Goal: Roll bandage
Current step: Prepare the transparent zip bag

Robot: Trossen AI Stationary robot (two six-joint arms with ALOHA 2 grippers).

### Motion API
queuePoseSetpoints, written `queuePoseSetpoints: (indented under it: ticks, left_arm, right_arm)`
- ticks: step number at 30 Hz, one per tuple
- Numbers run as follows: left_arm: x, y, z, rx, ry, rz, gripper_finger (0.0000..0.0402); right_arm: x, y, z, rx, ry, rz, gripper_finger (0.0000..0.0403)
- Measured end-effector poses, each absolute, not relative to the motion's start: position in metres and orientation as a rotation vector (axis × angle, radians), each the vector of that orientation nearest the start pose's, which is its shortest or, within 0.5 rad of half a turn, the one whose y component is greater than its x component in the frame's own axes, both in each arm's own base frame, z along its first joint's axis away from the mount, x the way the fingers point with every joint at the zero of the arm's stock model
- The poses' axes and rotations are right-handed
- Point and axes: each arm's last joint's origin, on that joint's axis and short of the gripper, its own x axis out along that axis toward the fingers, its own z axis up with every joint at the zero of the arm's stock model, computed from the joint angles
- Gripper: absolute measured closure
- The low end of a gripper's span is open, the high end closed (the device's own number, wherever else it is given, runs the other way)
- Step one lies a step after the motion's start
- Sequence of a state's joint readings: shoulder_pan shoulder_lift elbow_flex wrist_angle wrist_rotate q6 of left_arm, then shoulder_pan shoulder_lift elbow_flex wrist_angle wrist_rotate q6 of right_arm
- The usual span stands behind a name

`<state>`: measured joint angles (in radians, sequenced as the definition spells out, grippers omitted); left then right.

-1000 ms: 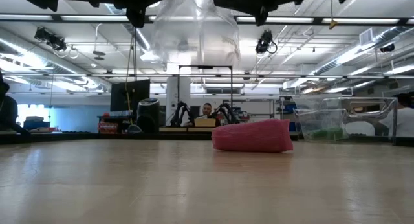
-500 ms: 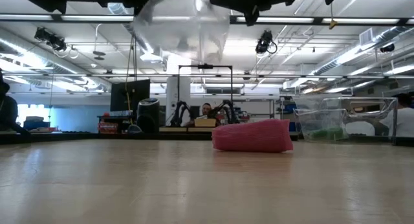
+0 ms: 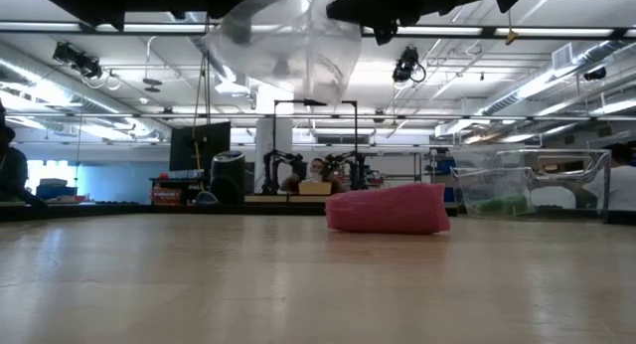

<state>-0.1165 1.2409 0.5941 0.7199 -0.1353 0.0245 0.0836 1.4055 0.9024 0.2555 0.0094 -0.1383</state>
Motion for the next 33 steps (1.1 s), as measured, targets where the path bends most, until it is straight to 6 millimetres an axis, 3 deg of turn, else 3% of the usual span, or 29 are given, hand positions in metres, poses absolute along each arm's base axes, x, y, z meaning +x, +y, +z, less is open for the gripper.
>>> queuePoseSetpoints:
  ticks: [4, 17, 33]
  left_arm:
    - [0.268, -0.025, 0.253, 0.014, -0.067, 0.015, 0.04]
    - [0.272, -0.017, 0.259, -0.017, -0.112, -0.012, 0.04]
    - [0.295, -0.017, 0.241, -0.063, -0.105, -0.074, 0.04]
  right_arm:
    - [0.313, 0.025, 0.274, -0.146, 0.243, 0.099, 0.0403]
    - [0.313, 0.026, 0.274, -0.133, 0.247, 0.101, 0.0397]
    - [0.313, 0.027, 0.277, -0.139, 0.211, 0.127, 0.0401]
